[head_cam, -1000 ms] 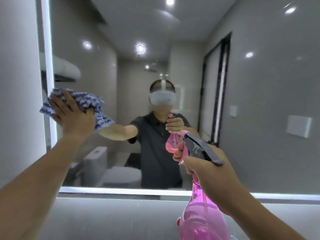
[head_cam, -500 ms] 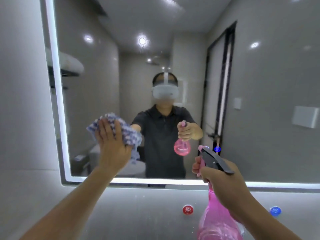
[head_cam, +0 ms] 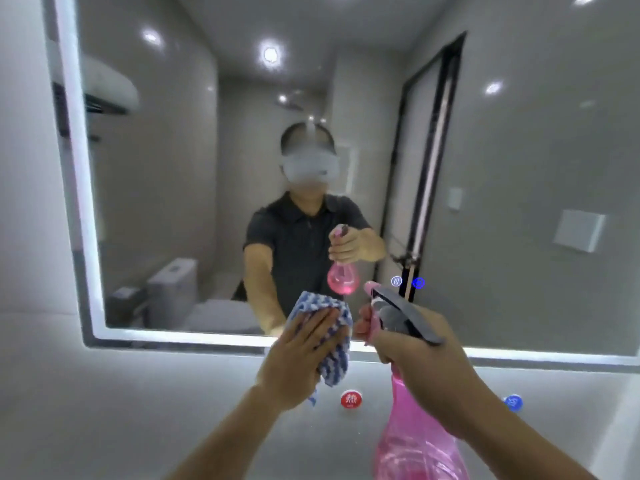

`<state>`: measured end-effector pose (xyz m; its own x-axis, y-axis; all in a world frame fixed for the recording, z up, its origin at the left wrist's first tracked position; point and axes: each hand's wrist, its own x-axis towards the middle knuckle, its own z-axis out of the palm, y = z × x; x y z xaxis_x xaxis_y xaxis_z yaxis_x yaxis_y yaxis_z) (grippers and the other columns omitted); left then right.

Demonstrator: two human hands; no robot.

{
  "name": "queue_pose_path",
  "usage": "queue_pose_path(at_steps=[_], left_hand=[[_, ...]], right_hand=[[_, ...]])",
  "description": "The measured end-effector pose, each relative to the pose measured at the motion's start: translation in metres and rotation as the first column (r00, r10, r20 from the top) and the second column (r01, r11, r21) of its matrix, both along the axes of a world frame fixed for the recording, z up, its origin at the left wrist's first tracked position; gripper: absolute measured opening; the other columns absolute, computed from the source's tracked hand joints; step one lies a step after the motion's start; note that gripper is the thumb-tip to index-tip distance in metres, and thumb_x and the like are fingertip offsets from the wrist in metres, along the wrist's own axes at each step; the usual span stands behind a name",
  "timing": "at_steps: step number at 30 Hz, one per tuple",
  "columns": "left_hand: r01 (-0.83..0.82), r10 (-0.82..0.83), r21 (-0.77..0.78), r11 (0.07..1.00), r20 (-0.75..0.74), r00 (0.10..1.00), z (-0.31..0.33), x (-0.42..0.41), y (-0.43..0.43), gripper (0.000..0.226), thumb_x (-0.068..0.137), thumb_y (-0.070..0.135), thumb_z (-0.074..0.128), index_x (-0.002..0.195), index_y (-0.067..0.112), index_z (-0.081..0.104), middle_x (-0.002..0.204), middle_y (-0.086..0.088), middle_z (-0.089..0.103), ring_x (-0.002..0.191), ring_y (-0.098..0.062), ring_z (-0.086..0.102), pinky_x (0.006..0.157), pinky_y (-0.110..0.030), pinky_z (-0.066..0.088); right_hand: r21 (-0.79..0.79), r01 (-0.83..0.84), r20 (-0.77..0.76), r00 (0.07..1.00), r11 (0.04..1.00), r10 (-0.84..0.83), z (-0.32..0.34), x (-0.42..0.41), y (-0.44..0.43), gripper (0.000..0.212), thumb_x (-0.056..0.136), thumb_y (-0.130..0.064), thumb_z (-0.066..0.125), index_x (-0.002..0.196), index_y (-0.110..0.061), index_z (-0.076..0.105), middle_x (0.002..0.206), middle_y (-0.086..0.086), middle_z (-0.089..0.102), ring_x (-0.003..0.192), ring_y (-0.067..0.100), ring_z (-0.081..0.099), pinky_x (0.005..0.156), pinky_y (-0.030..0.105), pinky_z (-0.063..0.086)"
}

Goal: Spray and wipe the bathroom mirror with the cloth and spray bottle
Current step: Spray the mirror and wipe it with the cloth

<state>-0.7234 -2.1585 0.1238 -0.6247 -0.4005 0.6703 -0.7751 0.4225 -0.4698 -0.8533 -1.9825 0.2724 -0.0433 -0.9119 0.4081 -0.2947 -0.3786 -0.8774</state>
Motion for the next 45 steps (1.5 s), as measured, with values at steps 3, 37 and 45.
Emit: queue_pose_path(at_steps=[3,37,45], left_hand=[[-0.038,0.035,-0.129,0.991,-0.027,0.999,0.018,0.085,-0.008,0.078,0.079,0.038,0.047,0.146,0.01,0.021,0.153,-0.012,0.026,0.141,-0.035,0.022,0.116,-0.049,0.004],[0.16,-0.149,-0.194,0.968,0.07,0.986,0.185,-0.017,-0.018,0.066,0.086,0.036,0.03,0.146,0.011,0.022,0.155,-0.015,0.014,0.144,-0.032,0.003,0.113,-0.052,0.005],[0.009,-0.095,-0.214,0.977,-0.395,0.914,0.308,-0.014,-0.028,0.067,0.085,0.028,0.034,0.146,0.006,0.021,0.154,-0.026,0.008,0.143,-0.041,0.001,0.112,-0.052,-0.009]], right_hand=[[-0.037,-0.095,-0.042,0.995,0.995,0.093,0.013,0.014,-0.01,0.032,0.069,0.004,0.052,0.045,-0.017,0.05,0.044,0.002,0.051,0.047,0.008,0.041,0.045,0.019,0.033],[-0.16,0.153,-0.082,0.982,0.975,-0.168,0.064,-0.049,-0.002,0.042,0.068,0.01,0.047,0.038,-0.019,0.039,0.029,-0.01,0.03,0.03,0.003,0.021,0.031,0.009,0.022],[-0.19,0.284,0.002,0.957,0.94,-0.289,0.068,-0.095,0.01,0.007,0.066,0.001,0.053,0.06,-0.003,0.052,0.053,0.003,0.037,0.046,0.011,0.024,0.036,0.015,0.023]])
